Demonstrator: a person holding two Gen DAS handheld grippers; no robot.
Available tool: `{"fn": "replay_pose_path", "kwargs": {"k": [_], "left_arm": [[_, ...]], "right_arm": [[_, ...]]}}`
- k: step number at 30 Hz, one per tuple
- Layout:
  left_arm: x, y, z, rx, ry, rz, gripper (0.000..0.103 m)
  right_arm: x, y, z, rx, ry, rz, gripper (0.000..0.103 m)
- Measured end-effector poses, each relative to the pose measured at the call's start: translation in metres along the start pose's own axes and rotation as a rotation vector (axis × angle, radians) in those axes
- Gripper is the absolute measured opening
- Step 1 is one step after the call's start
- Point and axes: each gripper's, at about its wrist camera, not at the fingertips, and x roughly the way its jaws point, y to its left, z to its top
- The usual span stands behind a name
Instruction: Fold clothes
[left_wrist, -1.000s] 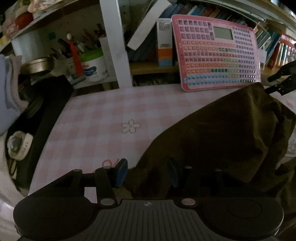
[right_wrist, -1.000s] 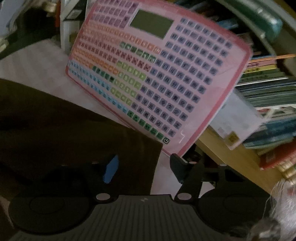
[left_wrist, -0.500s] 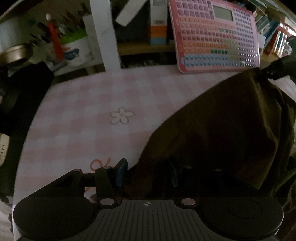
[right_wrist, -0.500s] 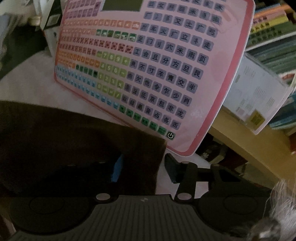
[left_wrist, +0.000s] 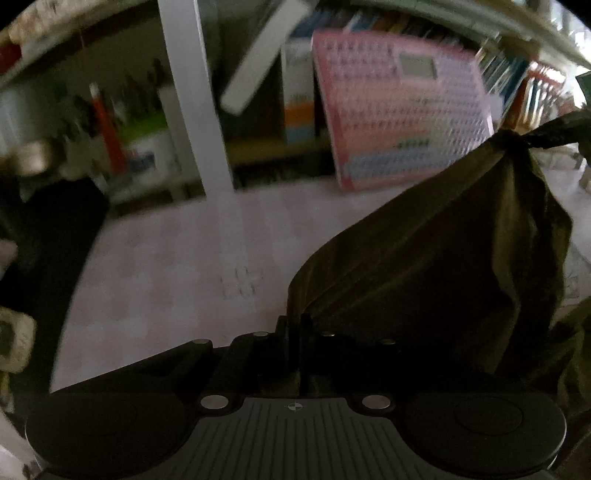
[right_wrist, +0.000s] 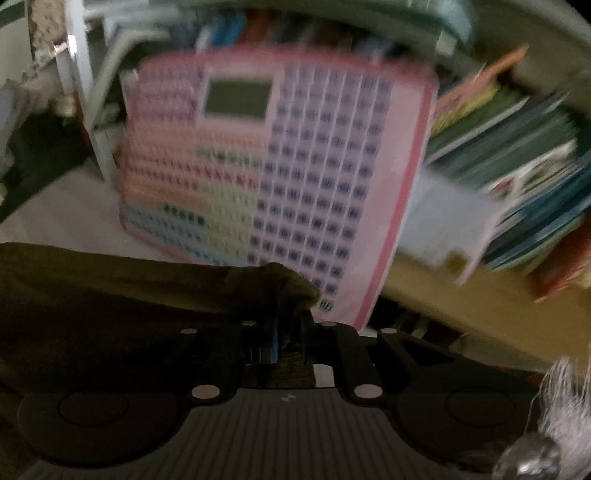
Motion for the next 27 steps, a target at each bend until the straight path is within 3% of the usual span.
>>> {"fn": "replay_pose_path", "kwargs": {"k": [8, 13, 16, 19, 24, 27], "left_arm": [[-0.086, -0.021, -0.012, 0.1, -0.231, -0.002, 0.003], [-0.141, -0.041, -0.048, 0.165, -0.304, -0.065, 0.003], [-0.155, -0.059, -0.086, 0.175, -0.24, -0.108, 0.004], [-0.161, -0.069, -0.119, 0.124, -0.152, -0.142, 0.012], [-0.167, -0.057, -0.159, -0.086, -0.029, -0.162, 0.018], [-0.174, -0.034, -0.175, -0.32, -0.004, -0.205, 0.025]], "right_arm": [[-0.14, 0.032, -0.033, 0.08, -0.255, -0.096, 0.009], [-0.223, 0.065, -0.101, 0.174, -0.278, -0.143, 0.009], [-0.258, 0.091, -0.158, 0.246, -0.216, -0.174, 0.009], [-0.273, 0.117, -0.216, 0.338, -0.109, -0.211, 0.011], [-0.279, 0.151, -0.289, 0.538, 0.057, -0.274, 0.028], [-0.287, 0.16, -0.311, 0.674, 0.083, -0.284, 0.034]]}}
